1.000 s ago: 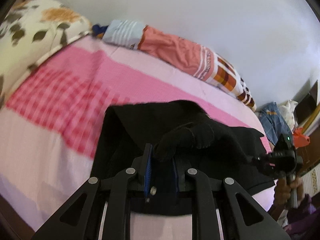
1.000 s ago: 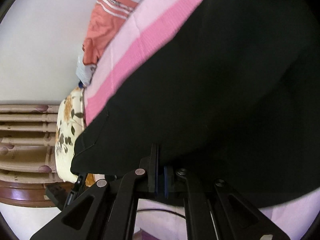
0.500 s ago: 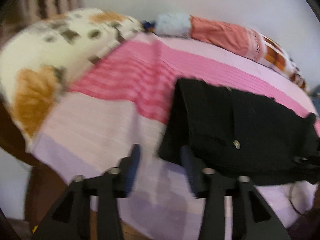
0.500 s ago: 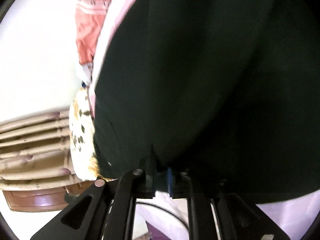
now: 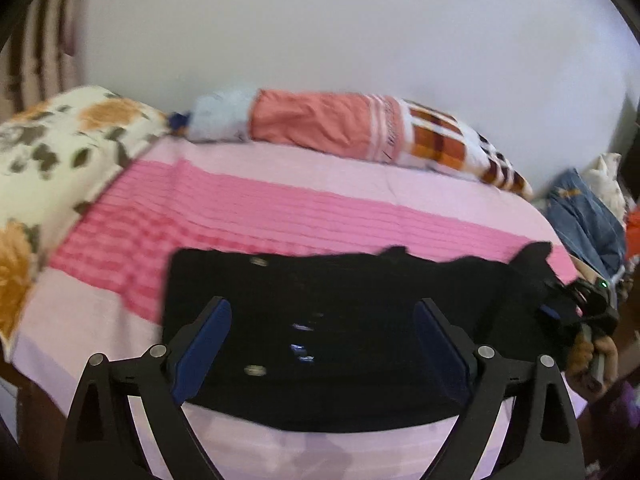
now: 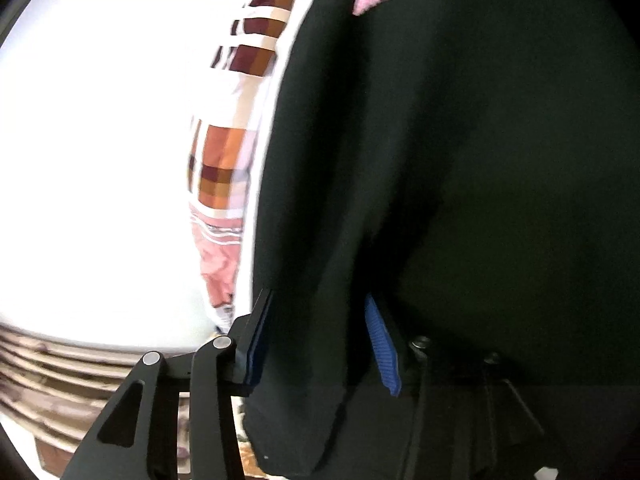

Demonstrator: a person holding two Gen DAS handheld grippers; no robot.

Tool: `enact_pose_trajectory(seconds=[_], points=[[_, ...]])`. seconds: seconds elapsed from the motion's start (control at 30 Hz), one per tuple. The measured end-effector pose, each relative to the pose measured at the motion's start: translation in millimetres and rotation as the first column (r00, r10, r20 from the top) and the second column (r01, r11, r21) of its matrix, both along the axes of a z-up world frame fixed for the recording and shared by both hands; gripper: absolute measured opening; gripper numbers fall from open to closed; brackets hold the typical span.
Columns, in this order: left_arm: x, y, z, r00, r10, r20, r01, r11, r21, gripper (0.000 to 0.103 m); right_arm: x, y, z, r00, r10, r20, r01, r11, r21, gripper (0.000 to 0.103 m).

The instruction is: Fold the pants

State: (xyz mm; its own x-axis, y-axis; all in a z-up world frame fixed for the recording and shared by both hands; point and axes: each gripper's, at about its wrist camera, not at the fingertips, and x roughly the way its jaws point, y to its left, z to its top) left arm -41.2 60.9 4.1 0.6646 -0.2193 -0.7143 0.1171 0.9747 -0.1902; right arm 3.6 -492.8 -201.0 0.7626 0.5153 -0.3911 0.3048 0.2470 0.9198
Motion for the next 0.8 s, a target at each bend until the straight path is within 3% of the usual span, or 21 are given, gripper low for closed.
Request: enact_pose_trajectory(seconds=[0.17, 0.33, 0.37, 0.4, 0.5, 0.7, 0.8], points=[[14, -32, -16, 0.996, -0.045, -0.071, 0.043, 0.999, -0.027, 0.092, 25, -20, 9, 0.999, 0.017, 0.051, -0.017, 1.0, 0.0, 0.043], [16, -50, -28, 0.991, -0.057, -0.118, 0.057, 0.998, -0.009, 0.092, 38, -42, 2, 0.998, -0.056, 0.013, 0.056, 0.998, 0.012, 0.043], [17, -51, -29, 0.991, -0.055, -0.124, 0.054, 0.998, -0.007, 0.092, 41, -46, 3, 0.998, -0.067, -0.006, 0.067, 0.998, -0.012, 0.034], [17, -50, -30, 0.99, -0.052, -0.129, 0.052, 0.999, -0.009, 0.092, 44, -47, 4, 0.998, -0.066, -0.021, 0.065, 0.997, -0.028, 0.013], [18, -46, -33, 0.989, -0.044, -0.14, 0.041, 0.999, -0.023, 0.092, 43, -48, 12, 0.997, -0.072, -0.029, 0.07, 0.995, -0.066, 0.007], [21, -38, -36, 0.985, -0.036, -0.168, 0.025, 0.997, -0.068, 0.092, -14, -55, 59, 0.988, -0.13, 0.078, 0.139, 0.984, -0.113, 0.006], [21, -39, -34, 0.985, -0.052, -0.165, 0.042, 0.997, -0.061, 0.092, -55, -65, 71, 0.983, -0.159, 0.087, 0.17, 0.975, -0.143, 0.006]])
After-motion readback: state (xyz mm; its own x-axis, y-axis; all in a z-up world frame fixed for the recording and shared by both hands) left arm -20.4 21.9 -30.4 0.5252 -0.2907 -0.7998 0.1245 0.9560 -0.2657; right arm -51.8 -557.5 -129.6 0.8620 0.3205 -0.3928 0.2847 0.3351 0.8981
